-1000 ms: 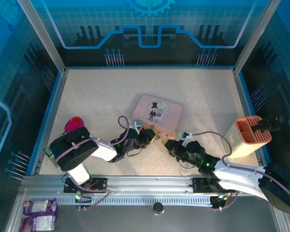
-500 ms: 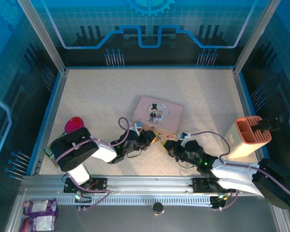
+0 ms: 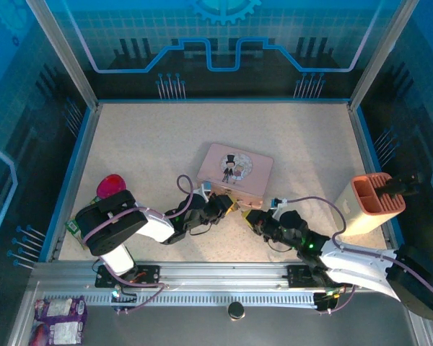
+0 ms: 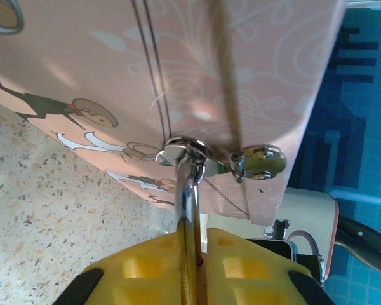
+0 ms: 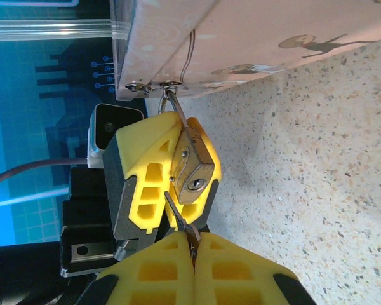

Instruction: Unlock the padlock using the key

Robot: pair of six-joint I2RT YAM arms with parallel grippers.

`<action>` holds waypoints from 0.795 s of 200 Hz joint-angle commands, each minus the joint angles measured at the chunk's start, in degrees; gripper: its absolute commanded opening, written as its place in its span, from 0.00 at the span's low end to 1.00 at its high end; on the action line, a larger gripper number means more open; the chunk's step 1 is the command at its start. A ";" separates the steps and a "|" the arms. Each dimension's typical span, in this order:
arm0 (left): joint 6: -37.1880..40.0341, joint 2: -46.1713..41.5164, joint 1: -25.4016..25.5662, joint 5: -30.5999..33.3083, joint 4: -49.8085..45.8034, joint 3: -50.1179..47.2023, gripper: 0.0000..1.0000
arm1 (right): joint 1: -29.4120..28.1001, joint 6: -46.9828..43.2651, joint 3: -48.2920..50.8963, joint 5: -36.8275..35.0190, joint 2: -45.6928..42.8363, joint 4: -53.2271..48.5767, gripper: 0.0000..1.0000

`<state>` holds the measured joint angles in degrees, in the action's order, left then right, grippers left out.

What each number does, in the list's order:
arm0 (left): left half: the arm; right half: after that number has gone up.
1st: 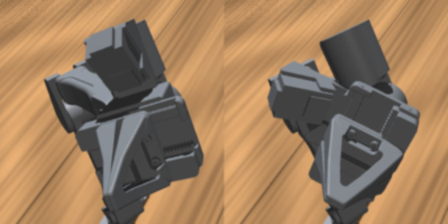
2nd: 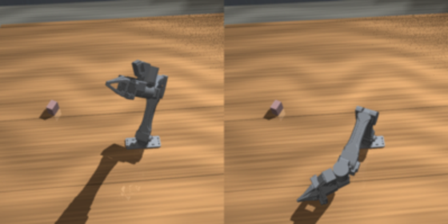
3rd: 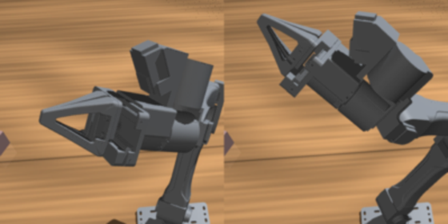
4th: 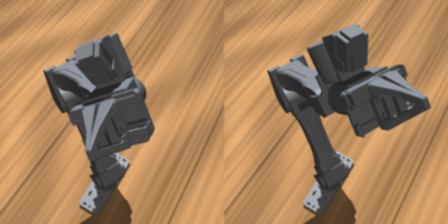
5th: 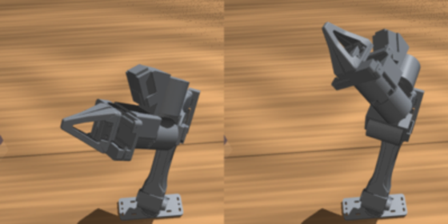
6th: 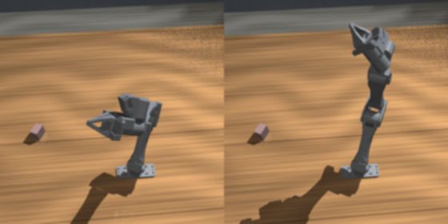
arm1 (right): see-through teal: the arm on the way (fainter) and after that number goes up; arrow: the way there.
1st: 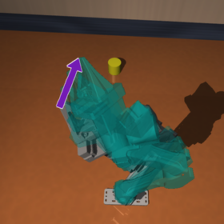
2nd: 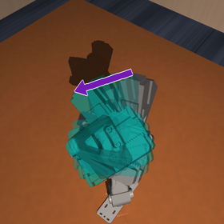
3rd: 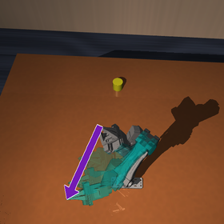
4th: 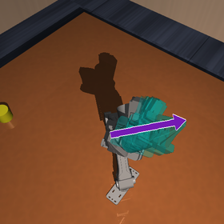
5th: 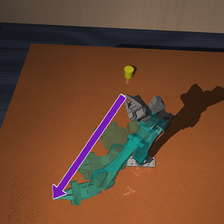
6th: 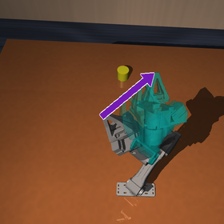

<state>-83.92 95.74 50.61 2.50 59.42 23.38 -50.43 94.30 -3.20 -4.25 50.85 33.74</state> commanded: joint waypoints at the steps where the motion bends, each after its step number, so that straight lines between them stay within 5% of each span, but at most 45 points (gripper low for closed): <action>1: 1.66 -1.26 0.28 0.33 6.33 1.54 0.00 | 0.50 -0.20 0.22 -0.53 -1.23 -3.11 0.00; 159: 1.17 -1.40 1.25 0.10 7.96 1.26 0.00 | -0.15 1.04 -0.36 0.32 7.89 7.74 0.00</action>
<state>-83.92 95.74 50.87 2.72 59.44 23.40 -50.48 94.74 -3.20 -3.60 58.98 39.24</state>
